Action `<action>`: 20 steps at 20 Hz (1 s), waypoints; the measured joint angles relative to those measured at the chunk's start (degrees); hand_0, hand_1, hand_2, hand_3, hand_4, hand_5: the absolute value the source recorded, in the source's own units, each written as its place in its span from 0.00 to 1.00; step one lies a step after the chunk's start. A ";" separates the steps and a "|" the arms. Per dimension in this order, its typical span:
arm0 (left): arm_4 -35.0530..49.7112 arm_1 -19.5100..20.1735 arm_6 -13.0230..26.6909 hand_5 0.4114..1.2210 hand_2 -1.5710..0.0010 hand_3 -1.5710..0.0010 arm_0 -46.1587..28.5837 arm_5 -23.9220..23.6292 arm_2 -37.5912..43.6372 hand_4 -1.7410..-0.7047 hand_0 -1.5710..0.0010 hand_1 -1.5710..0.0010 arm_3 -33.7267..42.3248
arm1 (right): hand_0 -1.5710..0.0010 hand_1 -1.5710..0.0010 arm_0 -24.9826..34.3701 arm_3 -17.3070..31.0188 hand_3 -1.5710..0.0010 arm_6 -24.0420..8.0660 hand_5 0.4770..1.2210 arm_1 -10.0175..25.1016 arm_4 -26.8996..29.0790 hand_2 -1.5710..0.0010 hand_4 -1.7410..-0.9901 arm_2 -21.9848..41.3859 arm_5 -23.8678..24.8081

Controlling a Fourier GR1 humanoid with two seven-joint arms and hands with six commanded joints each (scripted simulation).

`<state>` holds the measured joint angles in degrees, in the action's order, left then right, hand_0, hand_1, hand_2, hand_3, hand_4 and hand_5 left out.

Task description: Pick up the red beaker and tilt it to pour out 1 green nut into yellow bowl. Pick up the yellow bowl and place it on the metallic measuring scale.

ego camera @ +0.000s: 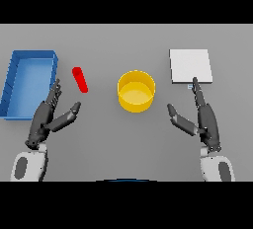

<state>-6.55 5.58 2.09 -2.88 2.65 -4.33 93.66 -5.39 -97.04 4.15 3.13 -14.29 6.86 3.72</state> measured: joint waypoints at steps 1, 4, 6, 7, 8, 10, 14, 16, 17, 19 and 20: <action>-0.06 -0.13 -0.16 0.25 1.00 1.00 1.66 -0.10 0.42 0.51 1.00 1.00 -2.22 | 1.00 1.00 0.13 0.00 1.00 -0.30 0.20 0.43 -0.27 1.00 0.67 -0.21 0.11; -1.84 -0.34 -2.00 0.27 1.00 1.00 6.23 -1.02 0.83 0.50 1.00 1.00 -8.40 | 1.00 1.00 -0.52 -0.26 1.00 1.19 0.21 0.53 0.53 1.00 0.64 -0.27 -0.58; -2.71 -0.53 -3.69 0.28 1.00 1.00 8.67 -1.49 1.03 0.48 1.00 1.00 -11.90 | 1.00 1.00 -0.52 0.35 1.00 1.33 0.21 0.42 1.31 1.00 0.62 -0.61 -0.89; -2.90 -0.80 -3.73 0.29 1.00 1.00 10.03 -1.69 1.16 0.48 1.00 1.00 -13.54 | 1.00 1.00 0.16 0.87 1.00 1.12 0.21 0.12 1.28 1.00 0.61 -0.46 -0.92; -2.57 -0.65 -4.21 0.31 1.00 1.00 10.93 -1.58 1.67 0.47 1.00 1.00 -14.65 | 1.00 1.00 0.43 1.15 1.00 1.51 0.21 0.49 1.35 1.00 0.61 -0.87 -0.81; -2.46 -0.54 -4.52 0.32 1.00 1.00 14.12 -2.21 2.95 0.46 1.00 1.00 -18.49 | 1.00 1.00 0.22 0.68 1.00 1.97 0.21 0.96 0.98 1.00 0.62 -0.74 -0.95; -2.32 -0.78 -6.39 0.34 1.00 1.00 18.79 -2.32 4.21 0.44 1.00 1.00 -24.69 | 1.00 1.00 0.28 0.76 1.00 0.74 0.22 0.86 1.19 1.00 0.63 -1.13 -0.65; -3.09 -1.20 -6.26 0.34 1.00 1.00 20.61 -2.98 3.98 0.43 1.00 1.00 -26.19 | 1.00 1.00 -0.07 0.79 1.00 1.40 0.22 0.62 0.86 1.00 0.63 -0.77 -0.61; -3.07 -1.10 -5.81 0.35 1.00 1.00 21.70 -2.87 4.25 0.43 1.00 1.00 -27.53 | 1.00 1.00 -0.10 0.20 1.00 1.33 0.22 0.64 1.28 1.00 0.62 -0.99 -0.63; -3.52 -1.18 -6.58 0.34 1.00 1.00 23.38 -3.01 4.45 0.43 1.00 1.00 -30.35 | 1.00 1.00 0.22 -0.28 1.00 0.95 0.22 0.43 0.85 1.00 0.63 -0.69 -0.35; -3.35 -1.28 -6.39 0.34 1.00 1.00 24.60 -2.99 4.77 0.43 1.00 1.00 -31.50 | 1.00 1.00 0.78 0.34 1.00 -0.05 0.22 0.48 0.69 1.00 0.63 -0.82 -0.25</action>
<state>-9.90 4.30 -4.30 21.71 -0.34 0.44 62.16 -4.61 -96.71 4.10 3.61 -13.59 6.04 3.46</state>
